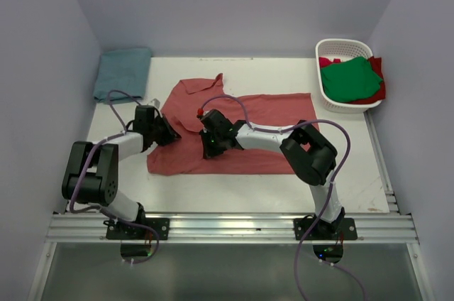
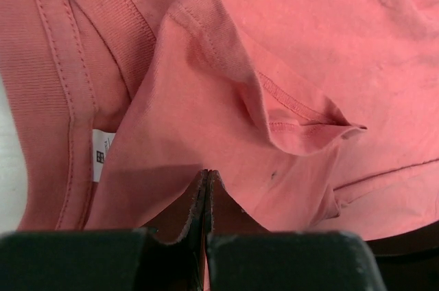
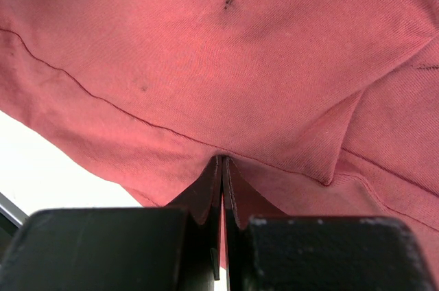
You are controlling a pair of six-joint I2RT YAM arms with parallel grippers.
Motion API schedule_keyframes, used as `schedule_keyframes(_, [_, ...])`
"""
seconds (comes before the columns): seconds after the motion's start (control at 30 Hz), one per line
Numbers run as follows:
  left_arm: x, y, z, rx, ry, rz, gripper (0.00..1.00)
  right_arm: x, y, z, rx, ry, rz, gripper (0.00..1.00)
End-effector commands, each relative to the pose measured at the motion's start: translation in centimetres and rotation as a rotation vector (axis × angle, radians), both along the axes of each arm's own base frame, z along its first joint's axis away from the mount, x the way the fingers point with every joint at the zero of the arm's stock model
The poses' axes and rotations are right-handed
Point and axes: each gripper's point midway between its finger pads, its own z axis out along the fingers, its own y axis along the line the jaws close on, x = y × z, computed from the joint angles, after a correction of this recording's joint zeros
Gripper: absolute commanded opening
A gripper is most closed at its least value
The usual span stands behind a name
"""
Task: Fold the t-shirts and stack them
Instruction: Fold the flattened tshirt in 1/3 of the way
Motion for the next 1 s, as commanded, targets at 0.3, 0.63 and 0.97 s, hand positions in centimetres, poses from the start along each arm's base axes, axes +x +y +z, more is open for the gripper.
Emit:
schedule_keyframes(0.3, [4.5, -3.3, 0.9, -0.132, -0.095, -0.078, 0.00, -0.9, -2.2, -3.9, -0.126, 0.046, 0.000, 0.00])
schedule_keyframes(0.63, [6.6, -3.9, 1.7, -0.155, -0.108, -0.080, 0.00, -1.0, -2.4, -4.3, -0.140, 0.052, 0.007, 0.00])
schedule_keyframes(0.97, [8.5, -4.6, 2.0, -0.149, -0.091, -0.091, 0.00, -0.9, -2.3, -4.1, -0.142, 0.051, 0.010, 0.00])
